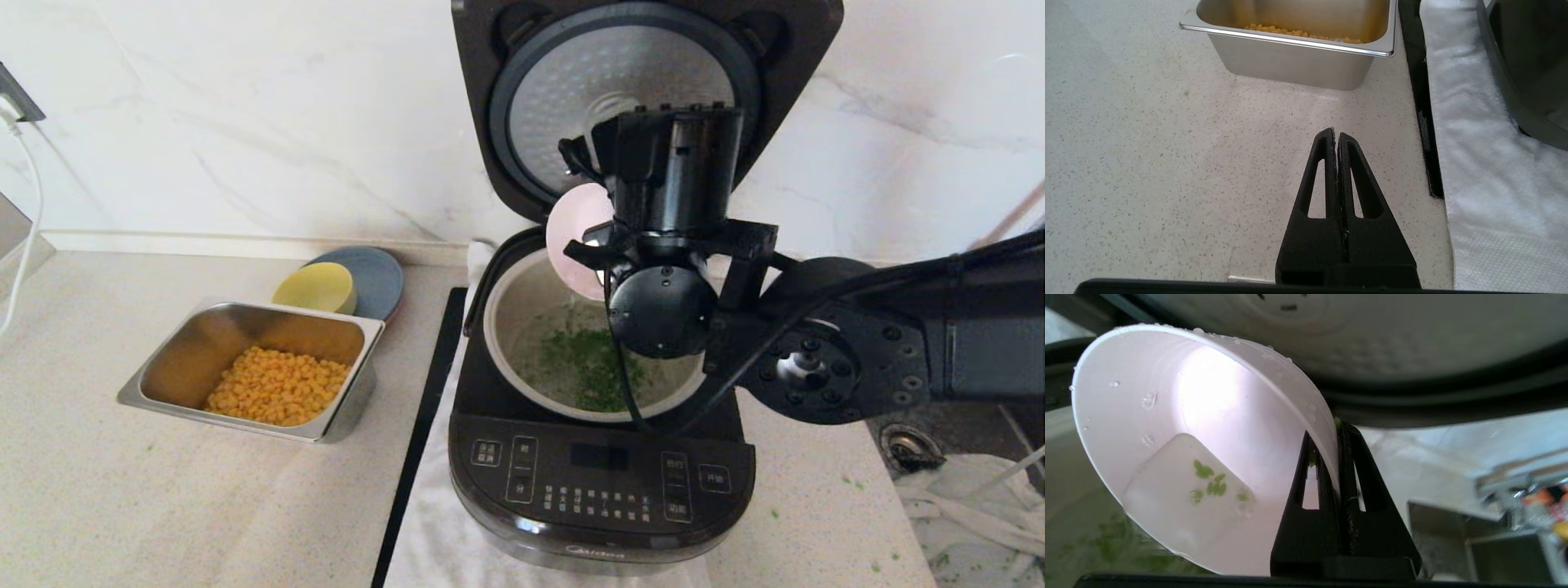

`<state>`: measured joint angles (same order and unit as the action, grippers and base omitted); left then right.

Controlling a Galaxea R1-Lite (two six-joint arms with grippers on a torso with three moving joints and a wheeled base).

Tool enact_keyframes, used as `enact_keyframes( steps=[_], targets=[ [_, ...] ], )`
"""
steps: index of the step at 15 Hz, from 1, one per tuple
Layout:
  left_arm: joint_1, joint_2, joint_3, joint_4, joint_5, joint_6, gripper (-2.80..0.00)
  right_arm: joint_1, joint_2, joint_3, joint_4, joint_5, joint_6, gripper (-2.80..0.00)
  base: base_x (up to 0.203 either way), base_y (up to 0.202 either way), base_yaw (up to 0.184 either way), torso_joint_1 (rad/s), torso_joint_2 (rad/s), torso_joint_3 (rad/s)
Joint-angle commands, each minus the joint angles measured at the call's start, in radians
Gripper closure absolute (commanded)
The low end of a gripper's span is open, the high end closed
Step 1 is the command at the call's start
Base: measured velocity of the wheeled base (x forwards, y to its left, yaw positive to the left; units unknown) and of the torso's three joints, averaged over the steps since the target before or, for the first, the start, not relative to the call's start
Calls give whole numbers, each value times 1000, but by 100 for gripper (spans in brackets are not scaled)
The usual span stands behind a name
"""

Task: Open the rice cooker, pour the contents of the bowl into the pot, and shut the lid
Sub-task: Pour the water from the bowl into the rice cooker

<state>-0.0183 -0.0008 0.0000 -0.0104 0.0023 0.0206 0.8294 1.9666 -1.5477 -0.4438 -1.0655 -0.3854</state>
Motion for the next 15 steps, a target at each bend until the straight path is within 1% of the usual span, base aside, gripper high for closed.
enact_keyframes(
  steps=[1,3,5,8,12,13,15],
  targets=[
    [0,-1,8,0,1,-1,0,2,0,50,-95,-1,-51,0,0,0,0,0,0,0],
    [0,-1,8,0,1,0,0,6,-17,89,-147,29,-67,0,0,0,0,0,0,0],
    [0,-1,8,0,1,0,0,11,-21,138,-236,46,-113,0,0,0,0,0,0,0],
    [0,-1,8,0,1,-1,0,9,-1,192,-421,89,-200,0,0,0,0,0,0,0],
    [0,-1,8,0,1,1,0,3,37,266,-709,154,-342,0,0,0,0,0,0,0],
    [0,-1,8,0,1,-1,0,1,45,283,-767,167,-370,0,0,0,0,0,0,0],
    [0,-1,8,0,1,-1,0,1,51,302,-831,188,-388,0,0,0,0,0,0,0]
  ],
)
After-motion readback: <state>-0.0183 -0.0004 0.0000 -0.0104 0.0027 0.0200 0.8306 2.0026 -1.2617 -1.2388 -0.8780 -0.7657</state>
